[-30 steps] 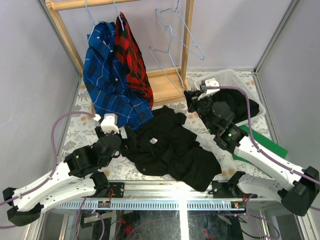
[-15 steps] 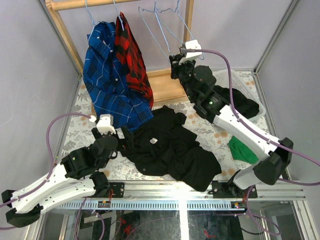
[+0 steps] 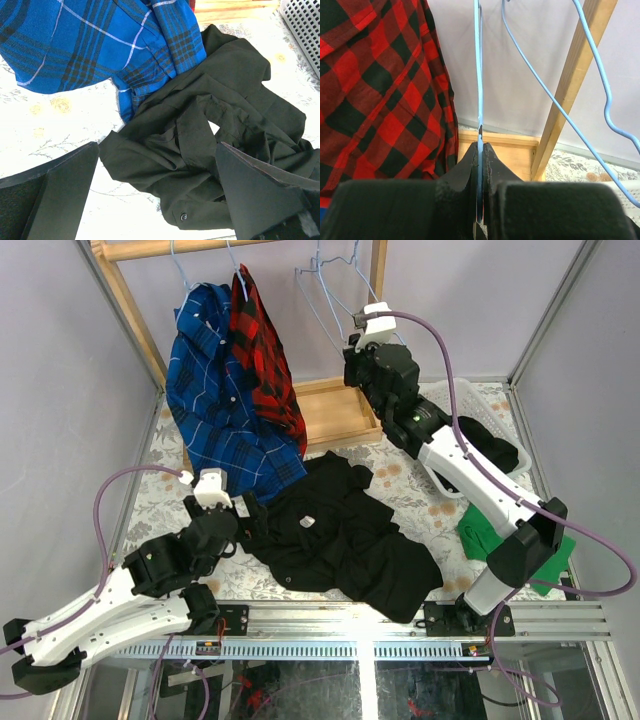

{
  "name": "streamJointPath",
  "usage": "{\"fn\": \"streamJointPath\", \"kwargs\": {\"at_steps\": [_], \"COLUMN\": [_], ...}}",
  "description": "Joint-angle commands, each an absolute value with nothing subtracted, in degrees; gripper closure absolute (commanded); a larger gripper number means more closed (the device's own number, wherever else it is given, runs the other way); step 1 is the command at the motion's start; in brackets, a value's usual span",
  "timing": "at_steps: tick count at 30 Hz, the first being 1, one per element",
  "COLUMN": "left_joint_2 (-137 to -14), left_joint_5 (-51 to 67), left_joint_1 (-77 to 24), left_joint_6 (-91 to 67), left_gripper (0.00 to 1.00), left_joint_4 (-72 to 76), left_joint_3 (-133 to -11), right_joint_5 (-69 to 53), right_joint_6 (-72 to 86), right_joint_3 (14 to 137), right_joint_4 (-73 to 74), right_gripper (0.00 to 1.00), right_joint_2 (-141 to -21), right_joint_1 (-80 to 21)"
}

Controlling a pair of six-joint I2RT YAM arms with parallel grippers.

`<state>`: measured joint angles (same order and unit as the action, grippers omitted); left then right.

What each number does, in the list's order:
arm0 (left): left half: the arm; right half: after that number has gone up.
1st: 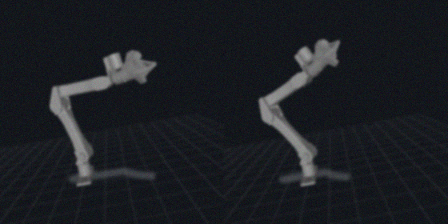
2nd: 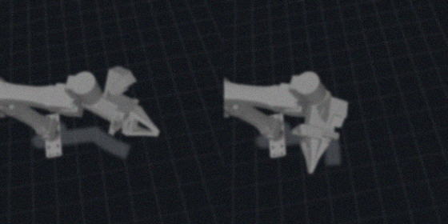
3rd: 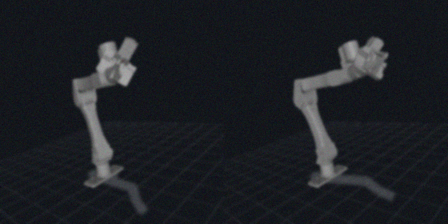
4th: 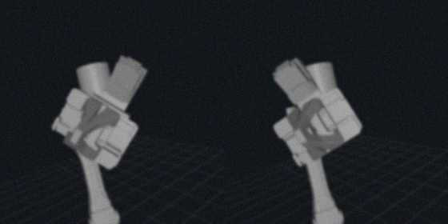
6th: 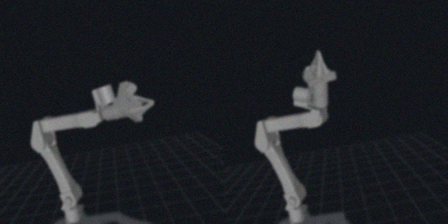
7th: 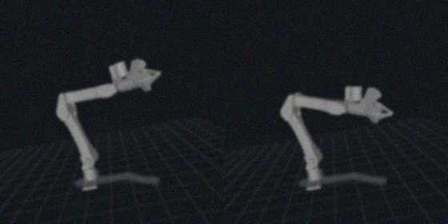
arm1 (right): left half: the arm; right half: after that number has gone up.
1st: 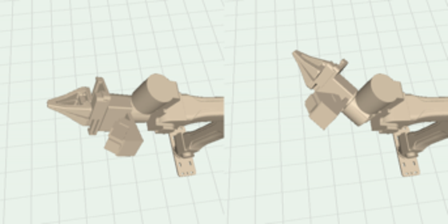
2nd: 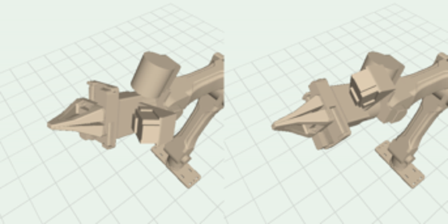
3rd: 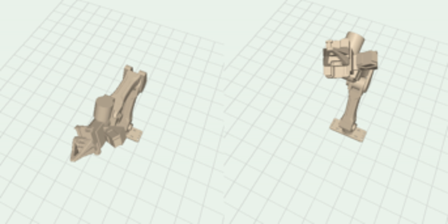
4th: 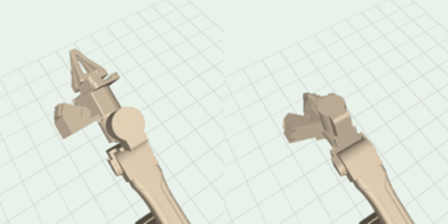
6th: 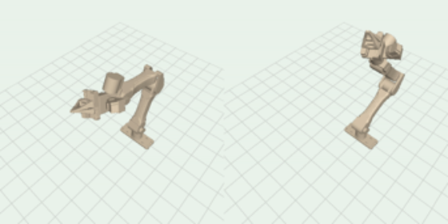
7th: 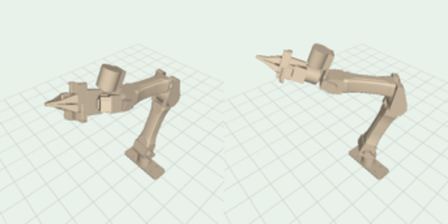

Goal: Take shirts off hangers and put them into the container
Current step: Place the hanger at the clothesline.

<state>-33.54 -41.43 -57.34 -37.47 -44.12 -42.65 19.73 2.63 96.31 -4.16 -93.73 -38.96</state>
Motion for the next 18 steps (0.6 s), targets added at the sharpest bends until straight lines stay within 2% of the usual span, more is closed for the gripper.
{"fn": "streamJointPath", "kwargs": {"at_steps": [1,5,7,9,15,18], "left_joint_2": [-34.1,-34.2,-34.1,-34.0,-33.8,-33.5], "left_joint_5": [-43.7,-43.7,-43.7,-43.7,-43.7,-43.7], "left_joint_1": [-57.4,-57.5,-57.5,-57.5,-57.5,-57.5], "left_joint_6": [-38.6,-38.6,-38.6,-38.6,-38.6,-38.6], "left_gripper": [0.0,0.0,0.0,0.0,0.0,0.0], "left_joint_4": [-43.9,-43.9,-43.9,-43.9,-43.9,-43.9], "left_joint_3": [-43.4,-43.4,-43.4,-43.4,-43.3,-43.3], "right_joint_5": [17.6,16.8,16.4,16.3,16.3,16.4], "right_joint_6": [3.5,3.2,2.6,2.1,0.5,0.0], "right_joint_3": [100.2,99.0,98.8,98.4,97.4,95.9], "right_joint_4": [-3.6,-3.6,-3.5,-3.6,-2.7,-2.7], "right_gripper": [1.0,0.99,0.94,0.88,0.57,0.51], "right_joint_2": [-92.5,-91.4,-90.9,-90.4,-88.6,-86.8], "right_joint_1": [-38.5,-38.3,-38.1,-37.9,-37.5,-37.4]}}
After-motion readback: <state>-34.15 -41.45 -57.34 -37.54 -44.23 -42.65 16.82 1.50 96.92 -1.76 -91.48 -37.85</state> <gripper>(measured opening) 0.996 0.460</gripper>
